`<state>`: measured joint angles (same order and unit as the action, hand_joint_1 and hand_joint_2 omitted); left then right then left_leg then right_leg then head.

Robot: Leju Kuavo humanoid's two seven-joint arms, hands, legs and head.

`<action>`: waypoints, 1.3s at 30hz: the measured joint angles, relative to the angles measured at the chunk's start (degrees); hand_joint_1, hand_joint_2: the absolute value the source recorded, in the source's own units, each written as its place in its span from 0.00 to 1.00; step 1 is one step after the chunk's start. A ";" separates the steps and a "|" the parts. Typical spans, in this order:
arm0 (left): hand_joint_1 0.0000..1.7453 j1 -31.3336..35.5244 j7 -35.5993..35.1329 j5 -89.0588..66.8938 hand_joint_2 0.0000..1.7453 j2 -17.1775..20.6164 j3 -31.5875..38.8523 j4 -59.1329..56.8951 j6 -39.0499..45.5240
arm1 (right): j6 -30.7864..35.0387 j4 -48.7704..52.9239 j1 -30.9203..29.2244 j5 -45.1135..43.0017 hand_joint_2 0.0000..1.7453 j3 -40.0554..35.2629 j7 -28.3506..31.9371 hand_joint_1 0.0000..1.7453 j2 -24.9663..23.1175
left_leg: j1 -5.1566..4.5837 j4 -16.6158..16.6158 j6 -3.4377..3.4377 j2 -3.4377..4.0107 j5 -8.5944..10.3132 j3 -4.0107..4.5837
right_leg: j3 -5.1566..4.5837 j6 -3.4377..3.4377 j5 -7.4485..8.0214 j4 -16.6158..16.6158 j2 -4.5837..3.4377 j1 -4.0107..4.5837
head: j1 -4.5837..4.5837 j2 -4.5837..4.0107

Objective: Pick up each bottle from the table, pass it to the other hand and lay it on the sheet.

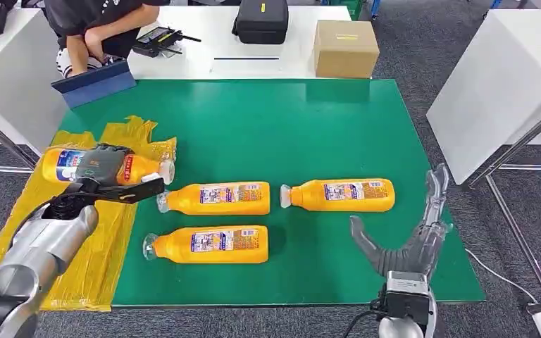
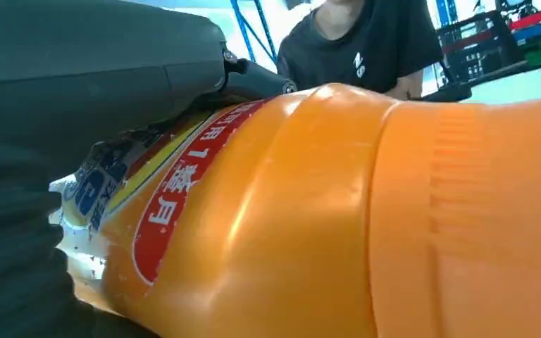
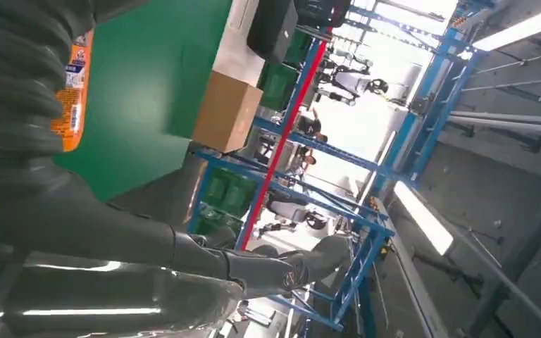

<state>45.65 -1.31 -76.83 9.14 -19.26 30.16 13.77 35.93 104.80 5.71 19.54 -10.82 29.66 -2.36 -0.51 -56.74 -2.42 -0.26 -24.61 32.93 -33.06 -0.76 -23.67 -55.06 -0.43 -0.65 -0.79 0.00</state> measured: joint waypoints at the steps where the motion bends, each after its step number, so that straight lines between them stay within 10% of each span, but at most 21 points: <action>1: 1.00 -0.01 0.00 0.00 1.00 0.00 0.00 -0.02 -0.28 | -0.13 -0.11 -0.02 0.02 1.00 0.00 -0.20 0.00 -0.09 | 0.00 0.00 0.00 0.00 0.00 0.00 | 0.00 0.00 0.00 0.00 0.00 0.00 | 0.00 0.00; 18: 1.00 -0.25 0.85 0.09 1.00 0.00 -0.04 -0.20 -3.52 | -0.96 -0.37 -0.04 0.66 1.00 0.00 -0.90 0.00 -0.68 | -0.01 0.00 0.00 0.00 0.00 0.01 | -0.01 0.00 0.00 0.00 0.00 0.00 | 0.00 0.00; 19: 0.85 -0.29 0.92 0.11 1.00 0.00 -0.04 -0.20 -3.60 | -0.96 -0.37 -0.04 0.68 1.00 0.00 -0.90 0.00 -0.74 | 0.00 0.00 0.00 0.00 0.00 0.01 | -0.01 0.00 0.00 0.00 0.00 0.00 | 0.00 0.00; 20: 0.28 -0.32 0.98 0.11 1.00 -0.02 -0.07 -0.20 -3.74 | -0.96 -0.37 -0.04 0.70 1.00 0.00 -0.94 0.00 -0.74 | 0.00 0.00 0.00 0.00 0.00 0.01 | -0.01 0.00 0.00 0.00 0.00 0.00 | 0.00 0.00; 22: 0.28 -0.34 1.14 0.18 1.00 -0.09 -0.09 -0.20 -4.09 | -0.96 -0.37 -0.04 0.68 1.00 0.00 -1.01 0.00 -0.79 | 0.00 0.00 0.00 0.00 0.00 0.01 | -0.01 0.00 0.00 0.00 0.00 0.00 | 0.00 0.00; 23: 0.02 -0.35 1.16 0.17 1.00 -0.13 -0.11 -0.20 -4.13 | -0.96 -0.37 -0.04 0.68 1.00 0.00 -1.01 0.00 -0.81 | 0.00 0.00 0.00 0.00 0.00 0.01 | -0.01 0.00 0.00 0.00 0.00 0.00 | 0.00 0.00; 39: 0.00 -0.34 3.15 0.63 1.00 -0.61 -0.13 -0.35 -6.10 | -0.92 -0.37 0.35 0.41 1.00 0.07 -0.90 0.00 -0.98 | -0.01 0.00 0.00 0.00 0.00 -0.01 | -0.01 0.00 0.00 0.00 0.00 0.00 | 0.00 0.00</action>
<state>45.31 1.84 -76.19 8.52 -19.39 29.81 7.67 35.01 104.43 6.06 19.96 -10.75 28.76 -3.34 -0.52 -56.74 -2.42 -0.26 -24.61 32.92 -33.07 -0.76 -23.67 -55.06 -0.43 -0.65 -0.79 0.00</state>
